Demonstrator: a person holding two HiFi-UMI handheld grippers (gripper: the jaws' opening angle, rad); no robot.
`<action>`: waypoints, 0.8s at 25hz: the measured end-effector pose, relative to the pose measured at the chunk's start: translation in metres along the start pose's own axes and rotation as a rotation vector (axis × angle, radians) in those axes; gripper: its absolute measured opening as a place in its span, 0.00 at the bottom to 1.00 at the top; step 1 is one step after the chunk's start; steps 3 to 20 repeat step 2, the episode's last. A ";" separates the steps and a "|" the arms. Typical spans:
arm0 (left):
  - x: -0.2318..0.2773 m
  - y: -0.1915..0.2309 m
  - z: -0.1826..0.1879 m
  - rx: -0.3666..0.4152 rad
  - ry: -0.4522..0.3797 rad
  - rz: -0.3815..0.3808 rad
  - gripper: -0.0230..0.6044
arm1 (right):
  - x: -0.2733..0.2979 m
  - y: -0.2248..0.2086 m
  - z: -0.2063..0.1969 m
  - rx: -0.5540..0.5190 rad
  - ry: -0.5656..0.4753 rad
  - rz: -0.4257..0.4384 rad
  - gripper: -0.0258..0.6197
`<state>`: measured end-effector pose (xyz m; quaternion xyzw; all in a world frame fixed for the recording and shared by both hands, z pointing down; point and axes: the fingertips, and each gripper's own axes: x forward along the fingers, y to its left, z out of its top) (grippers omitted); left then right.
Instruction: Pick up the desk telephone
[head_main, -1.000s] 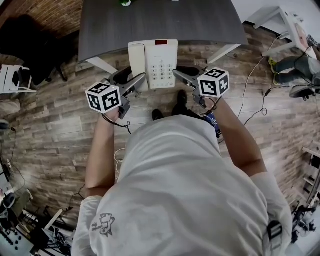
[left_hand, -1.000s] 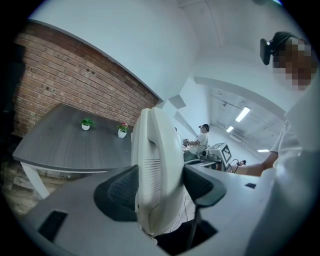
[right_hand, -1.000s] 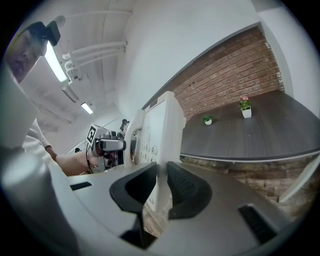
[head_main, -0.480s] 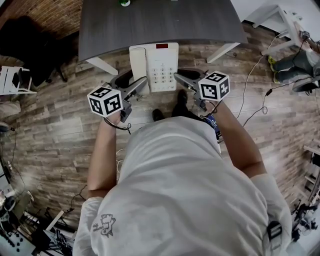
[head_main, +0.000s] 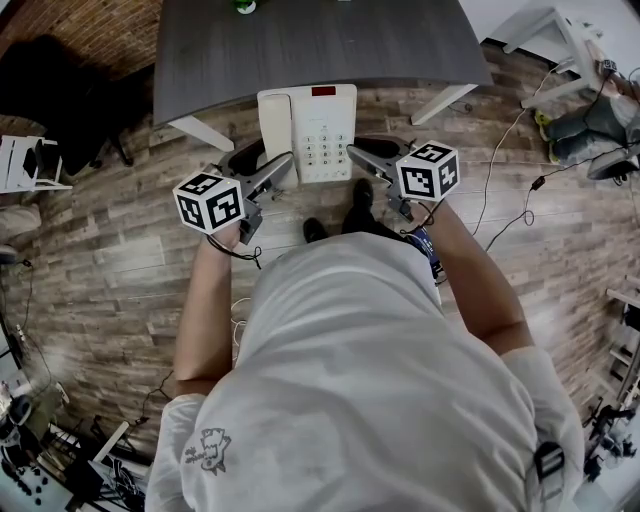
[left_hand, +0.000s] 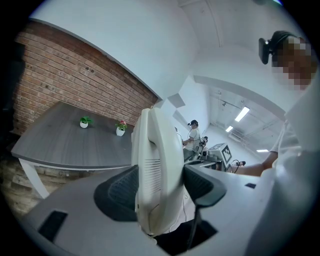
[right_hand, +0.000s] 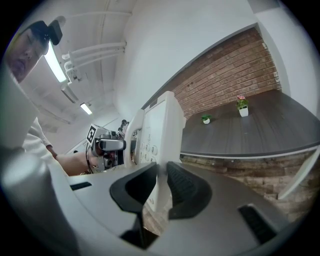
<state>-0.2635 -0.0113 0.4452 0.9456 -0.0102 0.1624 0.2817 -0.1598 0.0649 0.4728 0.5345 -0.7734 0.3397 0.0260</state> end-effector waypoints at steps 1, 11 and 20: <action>0.001 0.000 0.000 0.001 0.001 0.001 0.51 | 0.000 0.000 0.000 0.000 0.001 0.001 0.16; 0.001 -0.001 0.001 0.002 0.001 0.001 0.51 | -0.001 -0.001 0.000 0.001 0.001 0.001 0.16; 0.001 -0.001 0.001 0.002 0.001 0.001 0.51 | -0.001 -0.001 0.000 0.001 0.001 0.001 0.16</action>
